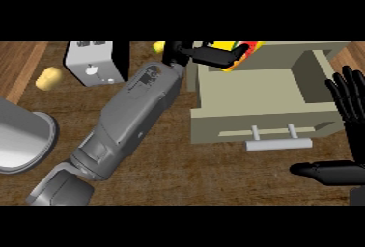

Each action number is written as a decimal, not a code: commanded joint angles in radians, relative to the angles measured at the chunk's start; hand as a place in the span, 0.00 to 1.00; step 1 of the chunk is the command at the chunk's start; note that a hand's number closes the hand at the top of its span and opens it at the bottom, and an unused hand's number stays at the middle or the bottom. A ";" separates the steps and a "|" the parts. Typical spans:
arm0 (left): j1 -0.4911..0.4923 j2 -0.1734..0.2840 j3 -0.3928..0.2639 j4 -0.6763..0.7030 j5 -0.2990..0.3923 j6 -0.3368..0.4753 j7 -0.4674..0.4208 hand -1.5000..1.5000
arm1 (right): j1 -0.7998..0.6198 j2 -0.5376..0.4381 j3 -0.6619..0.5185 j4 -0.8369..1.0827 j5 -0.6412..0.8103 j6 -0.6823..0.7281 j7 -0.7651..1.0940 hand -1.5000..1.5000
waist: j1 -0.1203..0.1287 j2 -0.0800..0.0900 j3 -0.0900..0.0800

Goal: Pick up the cup, place it into the drawer and close the drawer

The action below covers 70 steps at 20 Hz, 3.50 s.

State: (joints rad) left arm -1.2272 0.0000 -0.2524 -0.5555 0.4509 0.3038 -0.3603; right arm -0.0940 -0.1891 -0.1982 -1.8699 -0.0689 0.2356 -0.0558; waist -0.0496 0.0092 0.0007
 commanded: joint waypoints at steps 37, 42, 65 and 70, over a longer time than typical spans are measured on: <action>-0.020 0.038 -0.303 -0.033 0.234 0.195 0.001 0.00 | 0.058 -0.120 0.052 -0.135 -0.044 0.222 0.038 1.00 | 0.044 -0.011 -0.001; 0.037 0.119 -0.270 -0.137 0.232 0.168 0.035 0.00 | 0.081 -0.163 0.055 -0.193 0.065 0.211 0.083 1.00 | 0.055 -0.015 -0.001; 0.586 0.516 -0.139 -0.745 0.260 0.045 0.144 0.00 | -0.105 -0.112 0.435 0.409 0.896 -0.169 -0.150 1.00 | 0.091 -0.010 0.000; 0.651 0.531 -0.091 -0.777 0.246 0.017 0.116 0.00 | -0.319 -0.047 0.428 0.734 0.986 -0.266 -0.187 1.00 | 0.084 -0.004 0.000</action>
State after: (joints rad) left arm -0.6384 0.5106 -0.3691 -1.2942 0.7062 0.3419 -0.2321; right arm -0.3108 -0.2668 0.2339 -1.3550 0.8522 0.0549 -0.1796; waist 0.0391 0.0019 0.0003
